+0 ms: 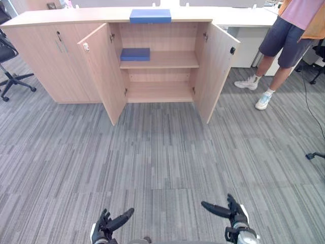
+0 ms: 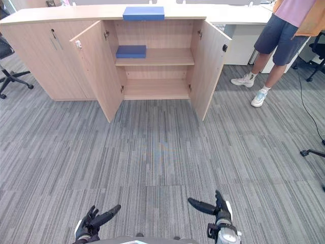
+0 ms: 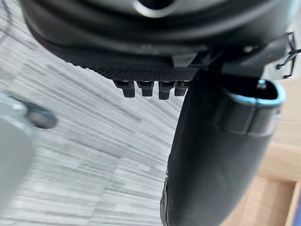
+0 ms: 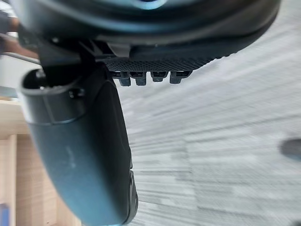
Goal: Walk over to the cabinet, pick up the folder, carry it to the office cabinet, place the folder inside the office cabinet, then close the office cabinet door
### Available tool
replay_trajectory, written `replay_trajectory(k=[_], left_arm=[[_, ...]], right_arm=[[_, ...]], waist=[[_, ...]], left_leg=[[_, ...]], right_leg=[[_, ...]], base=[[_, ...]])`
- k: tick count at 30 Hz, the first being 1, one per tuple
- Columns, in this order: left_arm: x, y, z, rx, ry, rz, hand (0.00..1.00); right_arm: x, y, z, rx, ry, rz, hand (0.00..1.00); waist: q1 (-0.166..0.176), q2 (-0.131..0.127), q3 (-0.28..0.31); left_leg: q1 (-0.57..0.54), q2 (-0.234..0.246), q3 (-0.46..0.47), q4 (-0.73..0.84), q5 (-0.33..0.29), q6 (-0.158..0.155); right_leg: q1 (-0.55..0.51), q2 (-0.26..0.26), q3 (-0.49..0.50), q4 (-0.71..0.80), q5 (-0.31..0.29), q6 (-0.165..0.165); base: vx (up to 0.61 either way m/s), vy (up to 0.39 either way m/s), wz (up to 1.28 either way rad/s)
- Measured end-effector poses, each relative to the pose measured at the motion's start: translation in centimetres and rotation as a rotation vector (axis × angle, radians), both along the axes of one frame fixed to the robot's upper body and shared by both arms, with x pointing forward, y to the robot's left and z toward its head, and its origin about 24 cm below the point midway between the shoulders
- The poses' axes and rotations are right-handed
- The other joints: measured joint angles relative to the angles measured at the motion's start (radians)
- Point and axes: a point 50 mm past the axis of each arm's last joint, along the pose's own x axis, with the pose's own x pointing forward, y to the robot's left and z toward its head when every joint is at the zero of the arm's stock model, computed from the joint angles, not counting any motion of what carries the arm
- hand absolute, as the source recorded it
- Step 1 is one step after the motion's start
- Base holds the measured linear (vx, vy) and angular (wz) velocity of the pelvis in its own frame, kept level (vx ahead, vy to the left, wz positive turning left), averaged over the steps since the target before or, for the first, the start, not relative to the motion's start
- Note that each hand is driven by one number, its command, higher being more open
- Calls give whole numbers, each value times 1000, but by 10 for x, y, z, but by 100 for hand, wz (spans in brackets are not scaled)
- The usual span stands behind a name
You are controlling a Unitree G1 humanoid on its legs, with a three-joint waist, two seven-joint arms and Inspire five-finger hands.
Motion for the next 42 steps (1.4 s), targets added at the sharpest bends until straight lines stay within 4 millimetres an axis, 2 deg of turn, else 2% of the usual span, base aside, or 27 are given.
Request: replay_trajectory(k=[5, 11, 13, 16, 17, 19, 21, 22, 23, 24, 26, 28, 30, 31, 32, 33, 34, 35, 36, 37, 38, 39, 40, 41, 42], left_arm=[[9, 6, 11, 24, -66, 0, 100], [11, 8, 14, 47, -79, -32, 100], [13, 8, 17, 54, -95, -38, 100], [12, 7, 19, 75, -92, -60, 100], [11, 6, 21, 83, -96, -68, 100], [13, 6, 26, 104, -112, -85, 100], [13, 7, 31, 128, -121, -106, 100], [13, 8, 32, 138, -121, -116, 100], [14, 7, 32, 139, -116, -122, 100], [15, 10, 34, 159, -116, -138, 100], [17, 17, 36, 196, -107, -175, 100], [23, 21, 39, 218, -117, -184, 100], [36, 18, 41, 220, -145, -190, 100], [48, 15, 41, 212, -164, -190, 100], [49, 15, 41, 214, -164, -190, 100], [49, 16, 40, 213, -157, -190, 100], [52, 7, 34, 183, -145, -192, 100], [56, 6, 34, 185, -151, -209, 100], [58, 5, 34, 182, -152, -216, 100], [57, 2, 32, 171, -146, -214, 100], [54, 1, 30, 163, -139, -211, 100], [54, 1, 31, 163, -143, -213, 100], [55, 1, 32, 166, -155, -217, 100], [57, 0, 34, 165, -167, -219, 100], [58, 0, 34, 162, -171, -226, 100]], right_arm=[[10, 1, 3, -43, -6, 68, 100], [17, -2, 9, -87, -22, 125, 100], [24, -1, 12, -95, -36, 144, 100], [33, -1, 16, -104, -58, 155, 100], [35, -1, 17, -118, -58, 174, 100], [40, 0, 19, -138, -56, 209, 100], [42, 1, 19, -137, -57, 210, 100], [44, 0, 20, -140, -60, 210, 100], [45, 0, 20, -140, -61, 211, 100], [45, 3, 20, -133, -62, 219, 100], [39, 9, 16, -120, -42, 237, 100], [42, 10, 18, -124, -58, 242, 100], [46, 8, 23, -136, -77, 244, 100], [49, 6, 26, -146, -90, 251, 100], [49, 7, 26, -145, -90, 254, 100], [48, 7, 26, -146, -90, 257, 100], [48, 2, 28, -164, -87, 257, 100], [56, 5, 31, -158, -110, 262, 100], [56, 6, 32, -157, -117, 265, 100], [56, 6, 33, -157, -118, 268, 100], [56, 9, 32, -151, -118, 277, 100], [55, 11, 32, -148, -119, 275, 100], [54, 14, 33, -139, -133, 267, 100], [56, 19, 36, -129, -160, 261, 100], [63, 23, 40, -106, -200, 251, 100]], waist=[[-3, -1, 15], [-8, -1, 27], [-7, -3, 47], [-5, 10, 58], [-5, 17, 61], [0, 24, 66], [1, 16, 75], [5, 15, 83], [5, 19, 86], [-6, 19, 97], [-18, 22, 110], [-25, 21, 112], [-43, 41, 124], [-49, 56, 136], [-49, 54, 135], [-51, 51, 133], [-54, 97, 145], [-56, 94, 151], [-57, 90, 150], [-60, 91, 152], [-52, 85, 158], [-47, 91, 158], [-40, 85, 169], [-18, 63, 183], [11, 33, 198]], left_leg=[[13, -10, 2, -20, 0, 0], [9, -19, 4, -16, -7, -1], [-7, -20, 13, 18, -29, 10], [-65, -17, 34, 123, -97, 17], [-95, -13, 38, 180, -133, 26], [-129, -10, 47, 256, -185, 40], [-139, -25, 55, 312, -241, 62], [-128, -38, 55, 322, -268, 79], [-120, -38, 55, 325, -277, 85], [-84, -39, 41, 324, -291, 106], [-10, -32, 11, 302, -321, 112], [38, -29, -12, 263, -329, 106], [93, -3, -51, 208, -332, 99], [154, 36, -82, 177, -346, 58], [172, 40, -87, 177, -357, 39], [197, 42, -94, 182, -368, 20], [233, 81, -104, 208, -375, -4], [196, 86, -95, 300, -316, -74], [171, 82, -88, 367, -271, -84], [113, 88, -65, 546, -133, -74], [29, 121, -45, 767, 39, -94], [-19, 143, -27, 882, 10, -88], [-105, 174, 5, 1045, -83, -55], [-213, 182, 51, 1131, -173, -3], [-332, 147, 93, 1062, -238, 33]], right_leg=[[15, -10, -11, -19, 4, 8], [15, -19, -16, -19, 2, 16], [13, -21, -13, -19, 0, 20], [-11, -25, 3, -5, -8, 33], [-22, -26, 6, 9, -21, 48], [-61, -35, 12, 75, -70, 65], [-100, -67, 13, 208, -141, 81], [-144, -92, 3, 334, -167, 83], [-185, -102, -6, 432, -167, 83], [-275, -118, -18, 649, -162, 80], [-342, -102, -22, 705, -221, 47], [-426, -78, -30, 646, -225, 36], [-511, -36, -50, 539, -190, 21], [-552, 19, -91, 352, -46, -19], [-557, 31, -100, 287, 22, -33], [-555, 37, -102, 253, 123, -70], [-552, 55, -125, 341, 164, -90], [-554, 40, -145, 407, 88, -110], [-539, 33, -147, 418, 51, -105], [-466, 37, -151, 397, 7, -103], [-347, 59, -145, 310, -10, -102], [-290, 77, -142, 264, -10, -104], [-191, 99, -138, 185, -12, -106], [-80, 108, -123, 97, -14, -110], [5, 100, -82, 32, -18, -114]], base=[[60, 30, 6], [2, 7, 0], [-56, 6, -10], [-48, 32, -17], [-5, 63, -14], [14, 74, -12], [124, 126, -4], [170, 154, -5], [186, 154, 4], [206, 120, 20], [393, 98, 32], [534, 48, 37], [698, -15, 71], [645, -56, 67], [681, -70, 63], [628, -92, 37], [771, -128, 35], [763, -145, 31], [741, -174, 26], [747, -192, 25], [739, -176, 19], [707, -146, 18], [671, -124, 13], [883, -128, -14], [712, -73, -43]])
